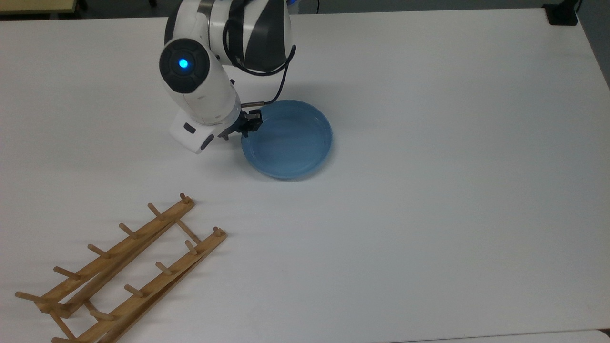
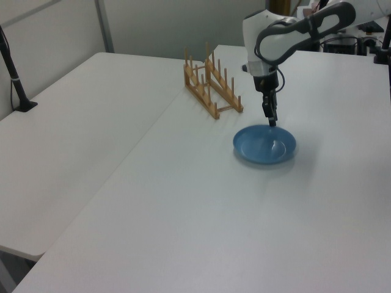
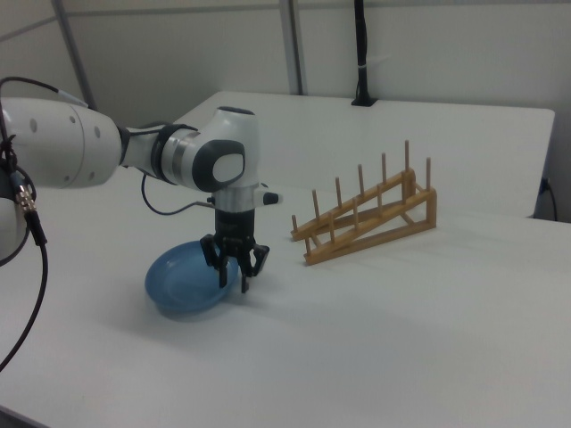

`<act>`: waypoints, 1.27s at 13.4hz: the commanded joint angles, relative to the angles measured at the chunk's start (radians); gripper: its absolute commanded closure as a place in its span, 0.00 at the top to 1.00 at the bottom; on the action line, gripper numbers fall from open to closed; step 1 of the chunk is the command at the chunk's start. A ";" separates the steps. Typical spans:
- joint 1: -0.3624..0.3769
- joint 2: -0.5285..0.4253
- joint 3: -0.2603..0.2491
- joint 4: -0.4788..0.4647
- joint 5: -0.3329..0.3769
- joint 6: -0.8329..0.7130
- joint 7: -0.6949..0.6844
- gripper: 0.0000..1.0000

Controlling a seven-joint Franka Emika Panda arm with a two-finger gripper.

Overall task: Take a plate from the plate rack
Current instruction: 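Lower the blue plate flat onto the table beside the rack, then open the gripper and raise it away from the plate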

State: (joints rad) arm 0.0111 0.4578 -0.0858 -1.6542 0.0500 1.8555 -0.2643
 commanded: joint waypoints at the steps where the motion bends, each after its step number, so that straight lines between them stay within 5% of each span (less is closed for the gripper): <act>1: 0.018 -0.010 -0.009 -0.024 -0.065 -0.002 -0.012 1.00; 9: 0.024 -0.257 -0.011 0.013 -0.076 -0.054 0.218 1.00; 12: 0.032 -0.313 0.011 0.008 -0.140 -0.122 0.353 1.00; 17: 0.032 -0.361 0.011 -0.007 -0.137 -0.133 0.312 1.00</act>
State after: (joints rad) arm 0.0340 0.1358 -0.0662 -1.6162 -0.0682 1.7201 0.0483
